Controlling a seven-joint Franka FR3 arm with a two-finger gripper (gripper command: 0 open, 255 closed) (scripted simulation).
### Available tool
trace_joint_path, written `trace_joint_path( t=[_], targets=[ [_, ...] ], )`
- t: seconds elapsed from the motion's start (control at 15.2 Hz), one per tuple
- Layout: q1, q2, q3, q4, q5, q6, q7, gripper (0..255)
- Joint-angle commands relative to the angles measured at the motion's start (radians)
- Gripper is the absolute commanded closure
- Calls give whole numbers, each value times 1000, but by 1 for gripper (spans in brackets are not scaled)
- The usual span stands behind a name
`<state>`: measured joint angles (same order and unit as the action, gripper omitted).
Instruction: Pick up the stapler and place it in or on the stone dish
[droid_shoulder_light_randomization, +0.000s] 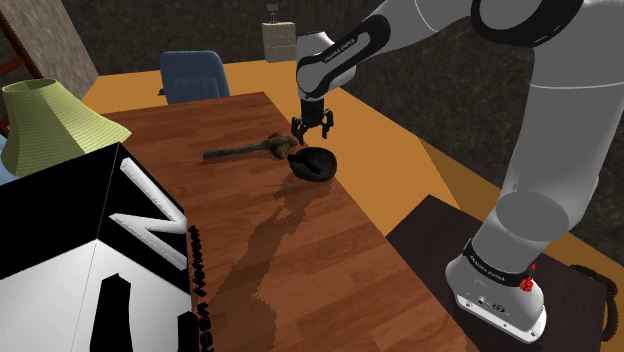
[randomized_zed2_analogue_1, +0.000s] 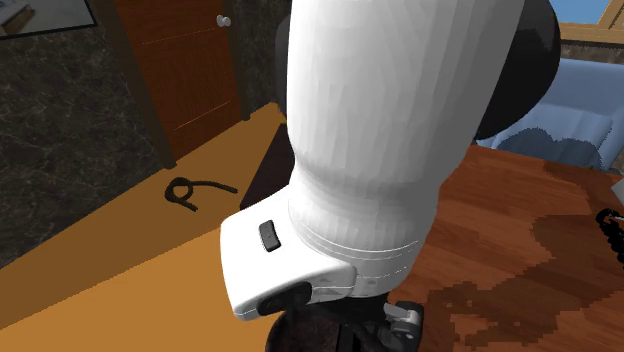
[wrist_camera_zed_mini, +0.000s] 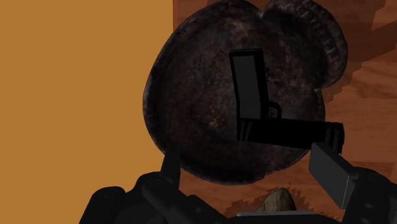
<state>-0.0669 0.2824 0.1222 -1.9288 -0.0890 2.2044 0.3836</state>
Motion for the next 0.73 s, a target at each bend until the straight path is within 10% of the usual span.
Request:
trace_joint_path(
  t=[0.0,0.66],
  targets=[
    [0,-25,2,22,6,-46,-4,0],
    [0,-50,5,50,11,-99,-7,0]
  ],
)
